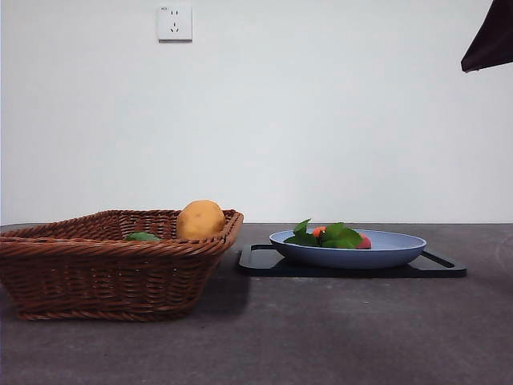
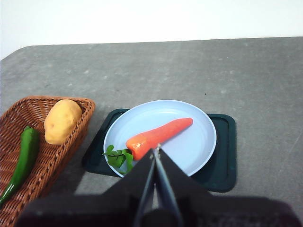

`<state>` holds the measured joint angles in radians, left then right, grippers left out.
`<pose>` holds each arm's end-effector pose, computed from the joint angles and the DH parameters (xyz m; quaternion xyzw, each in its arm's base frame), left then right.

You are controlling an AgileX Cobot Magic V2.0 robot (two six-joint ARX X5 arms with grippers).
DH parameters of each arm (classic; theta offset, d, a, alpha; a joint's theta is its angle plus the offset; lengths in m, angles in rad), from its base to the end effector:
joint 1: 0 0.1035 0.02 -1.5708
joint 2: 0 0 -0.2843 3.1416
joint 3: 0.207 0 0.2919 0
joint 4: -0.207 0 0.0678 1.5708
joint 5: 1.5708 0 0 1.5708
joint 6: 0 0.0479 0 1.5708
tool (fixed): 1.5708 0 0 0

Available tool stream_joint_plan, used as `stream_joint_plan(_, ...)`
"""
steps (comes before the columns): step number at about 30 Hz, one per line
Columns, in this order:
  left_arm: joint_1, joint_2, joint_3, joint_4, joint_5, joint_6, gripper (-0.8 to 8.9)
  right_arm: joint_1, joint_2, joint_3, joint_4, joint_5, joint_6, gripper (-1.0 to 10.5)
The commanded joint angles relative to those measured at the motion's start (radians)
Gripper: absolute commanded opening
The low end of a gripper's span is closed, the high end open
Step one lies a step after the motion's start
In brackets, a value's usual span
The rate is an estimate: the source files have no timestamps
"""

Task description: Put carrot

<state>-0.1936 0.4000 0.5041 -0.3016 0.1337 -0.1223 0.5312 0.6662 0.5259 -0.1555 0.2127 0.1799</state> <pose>0.1450 -0.0349 0.2809 -0.0571 0.1083 -0.1558 0.9802 0.1753 0.0913 0.2652 0.0344 0.1508 0.1439 0.9774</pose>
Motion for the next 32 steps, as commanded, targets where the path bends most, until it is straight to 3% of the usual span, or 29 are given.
stream_joint_plan(1, 0.022, -0.095, -0.065, 0.051, -0.003, 0.073, 0.08, 0.006, 0.003, 0.005, 0.013, 0.003, 0.011, 0.0)
stream_joint_plan(6, 0.084, -0.262, -0.240, 0.169, -0.063, 0.070, 0.08, 0.006, 0.003, 0.005, 0.013, 0.003, 0.011, 0.0)
stream_joint_plan(13, 0.124, -0.381, -0.416, 0.188, -0.079, 0.062, 0.08, 0.006, 0.003, 0.005, 0.013, 0.003, 0.011, 0.0)
stream_joint_plan(32, 0.123, -0.399, -0.497, 0.159, -0.078, 0.043, 0.08, 0.006, 0.003, 0.005, 0.013, 0.003, 0.011, 0.0)
